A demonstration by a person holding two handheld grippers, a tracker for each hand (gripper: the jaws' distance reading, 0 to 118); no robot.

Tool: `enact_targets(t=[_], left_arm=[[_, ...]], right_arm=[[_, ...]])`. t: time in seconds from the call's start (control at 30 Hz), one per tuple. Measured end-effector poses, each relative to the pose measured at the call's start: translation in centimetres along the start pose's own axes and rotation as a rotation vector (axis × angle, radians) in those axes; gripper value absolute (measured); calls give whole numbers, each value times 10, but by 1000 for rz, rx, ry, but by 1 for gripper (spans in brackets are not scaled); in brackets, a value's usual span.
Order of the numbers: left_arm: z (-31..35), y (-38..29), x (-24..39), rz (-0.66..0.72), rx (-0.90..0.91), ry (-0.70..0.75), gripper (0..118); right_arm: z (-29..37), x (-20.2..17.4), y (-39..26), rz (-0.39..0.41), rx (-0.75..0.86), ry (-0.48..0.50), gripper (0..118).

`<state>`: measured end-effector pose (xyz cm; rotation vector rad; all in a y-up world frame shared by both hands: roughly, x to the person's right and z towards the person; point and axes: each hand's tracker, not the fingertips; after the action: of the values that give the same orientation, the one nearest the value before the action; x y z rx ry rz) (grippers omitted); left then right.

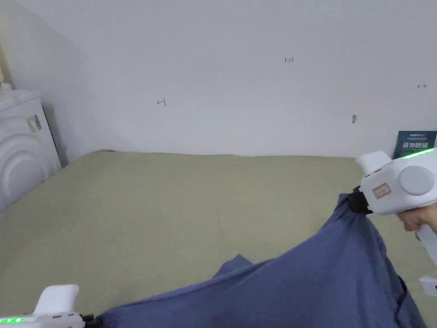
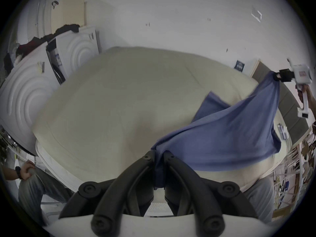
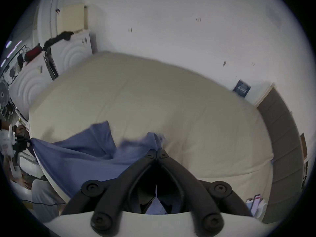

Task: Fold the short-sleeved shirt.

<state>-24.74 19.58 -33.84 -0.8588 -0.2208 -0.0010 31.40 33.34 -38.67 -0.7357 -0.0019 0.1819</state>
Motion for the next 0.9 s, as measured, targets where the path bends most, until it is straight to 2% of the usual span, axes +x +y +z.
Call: enact_targets(t=[0.23, 0.37, 0.57, 0.77, 0.9], left_arm=[[72, 98, 26, -18, 208, 60, 6], [121, 162, 42, -29, 309, 77, 6], [174, 235, 64, -41, 434, 127, 6], [195, 271, 75, -29, 486, 172, 6], [195, 283, 81, -30, 490, 201, 6]], right_arm=[[156, 39, 30, -63, 225, -104, 1], [207, 64, 41, -149, 313, -121, 1], [238, 76, 42, -231, 394, -153, 1], [236, 85, 49, -299, 440, -155, 1], [230, 85, 59, -302, 444, -164, 1]])
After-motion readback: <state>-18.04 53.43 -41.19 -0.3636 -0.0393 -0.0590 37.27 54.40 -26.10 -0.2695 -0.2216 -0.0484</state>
